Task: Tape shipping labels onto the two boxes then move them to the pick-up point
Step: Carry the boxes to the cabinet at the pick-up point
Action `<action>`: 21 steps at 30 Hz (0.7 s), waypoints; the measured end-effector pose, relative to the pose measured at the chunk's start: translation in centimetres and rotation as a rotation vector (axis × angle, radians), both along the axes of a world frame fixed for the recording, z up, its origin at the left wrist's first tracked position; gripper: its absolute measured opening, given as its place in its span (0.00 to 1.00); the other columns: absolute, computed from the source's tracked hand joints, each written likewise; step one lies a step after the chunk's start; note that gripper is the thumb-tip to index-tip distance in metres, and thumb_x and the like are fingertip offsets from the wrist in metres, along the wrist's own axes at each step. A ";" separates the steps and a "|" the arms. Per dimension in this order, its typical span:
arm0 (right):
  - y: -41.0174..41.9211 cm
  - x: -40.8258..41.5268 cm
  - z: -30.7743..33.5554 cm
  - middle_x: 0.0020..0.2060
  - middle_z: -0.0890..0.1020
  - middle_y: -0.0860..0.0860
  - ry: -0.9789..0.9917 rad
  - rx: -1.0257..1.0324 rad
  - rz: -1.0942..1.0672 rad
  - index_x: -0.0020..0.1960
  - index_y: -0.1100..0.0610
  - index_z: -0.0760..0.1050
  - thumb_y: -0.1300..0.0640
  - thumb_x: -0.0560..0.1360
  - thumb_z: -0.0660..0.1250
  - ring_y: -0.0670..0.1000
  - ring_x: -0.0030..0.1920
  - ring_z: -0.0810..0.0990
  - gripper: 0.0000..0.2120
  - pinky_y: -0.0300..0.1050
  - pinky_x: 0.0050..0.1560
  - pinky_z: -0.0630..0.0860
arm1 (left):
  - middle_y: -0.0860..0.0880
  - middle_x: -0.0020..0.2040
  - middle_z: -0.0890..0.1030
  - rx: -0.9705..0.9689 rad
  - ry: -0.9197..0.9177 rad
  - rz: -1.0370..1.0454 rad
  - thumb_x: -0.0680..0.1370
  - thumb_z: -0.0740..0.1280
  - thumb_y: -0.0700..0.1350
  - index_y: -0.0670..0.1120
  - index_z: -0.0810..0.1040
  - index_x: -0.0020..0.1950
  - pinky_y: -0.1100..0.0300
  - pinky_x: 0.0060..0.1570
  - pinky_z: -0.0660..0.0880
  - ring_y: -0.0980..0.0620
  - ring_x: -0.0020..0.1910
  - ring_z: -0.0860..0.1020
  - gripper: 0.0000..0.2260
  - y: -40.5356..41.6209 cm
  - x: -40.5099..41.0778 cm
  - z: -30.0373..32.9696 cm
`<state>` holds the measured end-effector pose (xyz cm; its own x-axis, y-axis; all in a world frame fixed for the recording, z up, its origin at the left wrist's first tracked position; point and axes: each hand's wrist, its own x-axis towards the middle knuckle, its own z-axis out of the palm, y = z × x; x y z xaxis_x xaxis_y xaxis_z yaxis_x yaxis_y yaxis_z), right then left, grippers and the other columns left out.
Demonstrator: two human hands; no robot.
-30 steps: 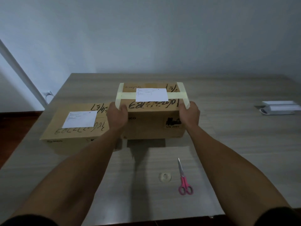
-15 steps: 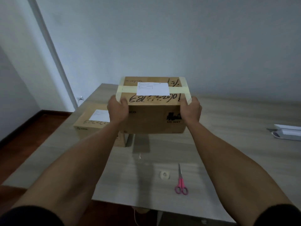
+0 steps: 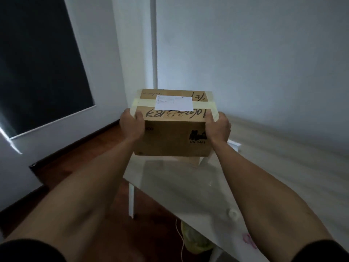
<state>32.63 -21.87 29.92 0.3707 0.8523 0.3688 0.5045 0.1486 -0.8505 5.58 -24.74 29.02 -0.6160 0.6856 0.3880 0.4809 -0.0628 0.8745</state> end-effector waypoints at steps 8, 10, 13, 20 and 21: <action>-2.9 -17.9 -0.3 0.50 0.84 0.52 0.003 -0.015 0.299 0.59 0.55 0.78 0.36 0.81 0.60 0.54 0.49 0.82 0.23 0.54 0.50 0.83 | 0.44 0.61 0.78 0.019 -0.011 0.247 0.84 0.61 0.49 0.43 0.76 0.66 0.52 0.57 0.77 0.47 0.59 0.77 0.15 -10.6 -15.8 0.2; -4.1 -22.5 -0.4 0.51 0.84 0.53 -0.009 -0.034 0.359 0.59 0.55 0.78 0.35 0.80 0.59 0.55 0.50 0.83 0.25 0.56 0.51 0.83 | 0.43 0.61 0.79 0.016 -0.011 0.311 0.83 0.61 0.49 0.42 0.76 0.66 0.50 0.57 0.77 0.46 0.59 0.77 0.15 -13.4 -19.8 0.0; -7.0 -30.3 -0.7 0.51 0.84 0.53 -0.021 -0.035 0.471 0.59 0.56 0.78 0.35 0.81 0.59 0.56 0.52 0.82 0.25 0.55 0.53 0.82 | 0.43 0.58 0.79 0.001 -0.012 0.419 0.83 0.61 0.48 0.42 0.77 0.63 0.53 0.52 0.77 0.45 0.56 0.78 0.14 -18.7 -26.2 -0.2; -15.4 -47.9 -1.7 0.51 0.83 0.52 -0.039 -0.067 0.731 0.58 0.54 0.77 0.35 0.80 0.59 0.54 0.50 0.82 0.23 0.55 0.50 0.82 | 0.43 0.56 0.79 -0.037 -0.006 0.673 0.83 0.61 0.48 0.40 0.76 0.61 0.65 0.42 0.67 0.49 0.52 0.76 0.13 -32.5 -39.5 -0.7; -16.8 -50.2 -1.9 0.50 0.83 0.51 -0.033 -0.067 0.762 0.57 0.54 0.77 0.35 0.80 0.59 0.54 0.49 0.82 0.23 0.55 0.49 0.82 | 0.42 0.55 0.78 -0.039 -0.002 0.703 0.83 0.61 0.48 0.40 0.76 0.60 0.62 0.44 0.68 0.48 0.52 0.75 0.13 -34.6 -41.1 -0.6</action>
<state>-17.59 -38.68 28.06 -0.3388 0.8889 0.3083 0.3080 0.4144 -0.8564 -35.50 -59.30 28.38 -0.9189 0.1383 0.3695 0.3944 0.2940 0.8707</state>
